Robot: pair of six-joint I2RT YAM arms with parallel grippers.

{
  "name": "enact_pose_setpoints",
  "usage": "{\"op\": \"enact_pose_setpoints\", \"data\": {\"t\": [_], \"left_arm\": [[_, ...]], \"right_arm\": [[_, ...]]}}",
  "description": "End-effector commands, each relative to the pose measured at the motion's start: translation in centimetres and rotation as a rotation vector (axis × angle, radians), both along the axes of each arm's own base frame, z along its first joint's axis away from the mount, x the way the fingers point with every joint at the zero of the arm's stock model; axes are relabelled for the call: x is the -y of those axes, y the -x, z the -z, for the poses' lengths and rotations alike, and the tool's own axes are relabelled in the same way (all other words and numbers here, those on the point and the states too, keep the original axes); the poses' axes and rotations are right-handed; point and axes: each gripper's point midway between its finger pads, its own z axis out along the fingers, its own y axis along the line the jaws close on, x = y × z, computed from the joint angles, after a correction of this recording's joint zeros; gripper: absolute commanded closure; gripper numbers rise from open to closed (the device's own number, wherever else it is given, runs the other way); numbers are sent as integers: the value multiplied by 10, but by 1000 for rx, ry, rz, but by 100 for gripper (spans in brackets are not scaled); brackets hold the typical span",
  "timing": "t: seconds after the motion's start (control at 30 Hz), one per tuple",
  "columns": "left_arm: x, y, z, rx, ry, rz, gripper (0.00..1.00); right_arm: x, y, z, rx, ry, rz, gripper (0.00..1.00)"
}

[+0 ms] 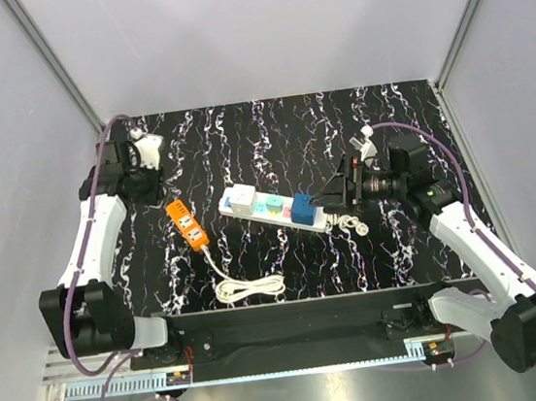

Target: Insert the plug

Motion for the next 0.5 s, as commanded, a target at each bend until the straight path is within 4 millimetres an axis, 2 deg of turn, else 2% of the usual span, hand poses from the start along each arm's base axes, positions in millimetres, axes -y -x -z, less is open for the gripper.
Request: {"op": "enact_pose_setpoints", "data": {"t": [0.0, 0.17, 0.27, 0.37, 0.47], "left_arm": [[20, -5, 13, -12, -73, 345, 100], [20, -3, 47, -131, -144, 462, 100], [13, 9, 59, -230, -170, 502, 100], [25, 17, 60, -252, -172, 561, 100], [24, 23, 65, -290, -208, 589, 100]], "right_arm": [[0, -8, -14, 69, -4, 4, 0], [-1, -11, -16, 79, -2, -5, 0], [-3, -12, -18, 84, -7, -16, 0], [-3, -12, -14, 70, -4, -18, 0], [-5, -11, -14, 55, -20, -29, 0]]}}
